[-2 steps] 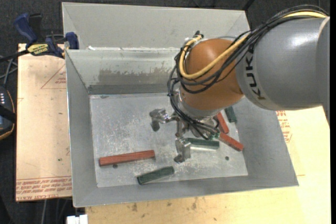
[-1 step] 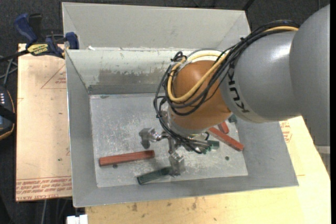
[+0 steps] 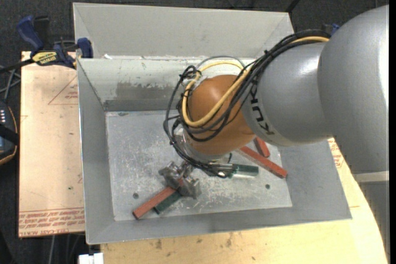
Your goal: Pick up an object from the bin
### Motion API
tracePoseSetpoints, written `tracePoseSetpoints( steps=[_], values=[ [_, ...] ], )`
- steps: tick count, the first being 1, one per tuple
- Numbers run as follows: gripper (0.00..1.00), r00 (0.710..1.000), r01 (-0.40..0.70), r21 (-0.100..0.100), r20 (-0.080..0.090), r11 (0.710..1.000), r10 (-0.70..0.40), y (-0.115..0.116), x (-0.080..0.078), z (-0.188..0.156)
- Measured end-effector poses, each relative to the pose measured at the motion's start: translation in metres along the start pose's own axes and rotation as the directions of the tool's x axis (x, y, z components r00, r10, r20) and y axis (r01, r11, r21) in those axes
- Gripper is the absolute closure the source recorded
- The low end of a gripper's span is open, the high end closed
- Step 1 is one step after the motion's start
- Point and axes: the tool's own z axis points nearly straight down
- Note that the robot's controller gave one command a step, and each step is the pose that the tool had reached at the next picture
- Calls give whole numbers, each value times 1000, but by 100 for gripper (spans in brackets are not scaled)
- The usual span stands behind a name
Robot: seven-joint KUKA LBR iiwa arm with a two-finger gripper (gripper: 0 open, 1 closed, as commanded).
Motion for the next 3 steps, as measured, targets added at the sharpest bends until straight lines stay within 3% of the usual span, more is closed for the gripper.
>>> tracePoseSetpoints(
  steps=[1, 2, 3],
  values=[
    [100, 1000, 0, 0, 0, 1000, 0, 0, 0, 0],
    [100, 997, 79, 1, 12, 997, -79, -15, 10, -5],
    [100, 996, 88, -9, -11, 996, -88, -12, 35, -52]
  ],
)
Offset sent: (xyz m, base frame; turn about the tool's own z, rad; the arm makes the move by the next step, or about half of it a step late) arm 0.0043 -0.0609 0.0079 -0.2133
